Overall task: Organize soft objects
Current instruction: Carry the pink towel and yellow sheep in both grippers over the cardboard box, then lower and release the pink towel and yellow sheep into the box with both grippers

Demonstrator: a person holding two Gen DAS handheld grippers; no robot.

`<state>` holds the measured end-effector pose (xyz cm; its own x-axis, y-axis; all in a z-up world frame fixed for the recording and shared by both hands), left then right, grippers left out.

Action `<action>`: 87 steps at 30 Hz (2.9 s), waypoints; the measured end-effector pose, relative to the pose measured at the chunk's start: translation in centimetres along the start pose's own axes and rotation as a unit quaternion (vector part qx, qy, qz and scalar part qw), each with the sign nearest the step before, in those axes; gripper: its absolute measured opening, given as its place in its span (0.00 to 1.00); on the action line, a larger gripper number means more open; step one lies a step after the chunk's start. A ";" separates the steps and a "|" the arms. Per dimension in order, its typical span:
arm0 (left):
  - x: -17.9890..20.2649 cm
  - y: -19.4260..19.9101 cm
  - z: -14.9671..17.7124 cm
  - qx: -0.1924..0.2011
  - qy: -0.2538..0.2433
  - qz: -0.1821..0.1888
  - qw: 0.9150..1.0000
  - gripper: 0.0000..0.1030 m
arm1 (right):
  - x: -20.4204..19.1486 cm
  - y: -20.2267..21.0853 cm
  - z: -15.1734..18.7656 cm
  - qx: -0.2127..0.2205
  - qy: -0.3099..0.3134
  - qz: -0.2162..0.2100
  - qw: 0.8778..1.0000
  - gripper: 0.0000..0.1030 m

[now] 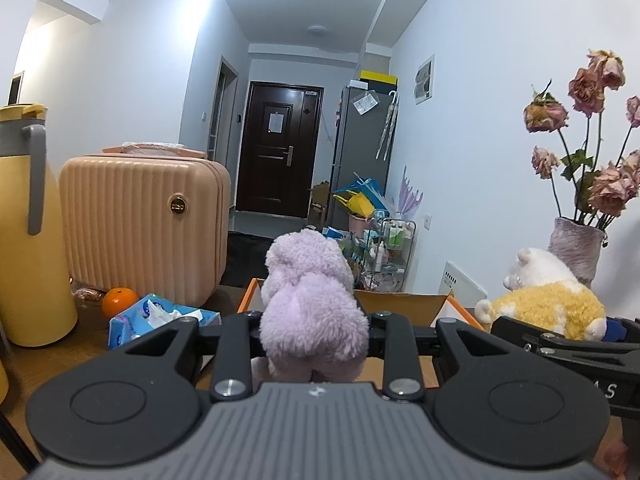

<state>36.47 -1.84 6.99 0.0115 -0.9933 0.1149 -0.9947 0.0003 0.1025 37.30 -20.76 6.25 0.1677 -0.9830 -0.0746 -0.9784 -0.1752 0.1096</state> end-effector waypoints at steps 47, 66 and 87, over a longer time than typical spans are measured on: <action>-1.0 -13.6 4.0 -0.062 -0.022 -0.056 0.996 0.29 | 0.6 -13.6 3.6 -0.097 0.047 0.046 0.993 0.92; -1.4 -14.4 5.3 -0.080 -0.023 -0.055 0.995 0.32 | -0.1 -14.5 5.7 -0.112 0.082 0.056 0.989 0.92; -1.3 -13.5 4.7 -0.051 -0.032 -0.076 0.995 1.00 | 0.8 -15.2 5.7 -0.124 0.065 0.053 0.989 0.99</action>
<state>49.38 -1.13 0.81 0.1519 -0.9880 0.0276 -0.9664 -0.1426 0.2139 51.63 -18.59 -1.11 0.0957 -0.9925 0.0767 -0.9343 -0.0629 0.3508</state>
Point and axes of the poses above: each gripper's, at about its wrist camera, not at the fingertips, and y roughly against the way its jaws point, x to its right, z to its underside, the point moved 6 cm from there along -y, roughly the way its jaws point, and after that the axes turned 9 degrees about x, right-handed, at the moved point
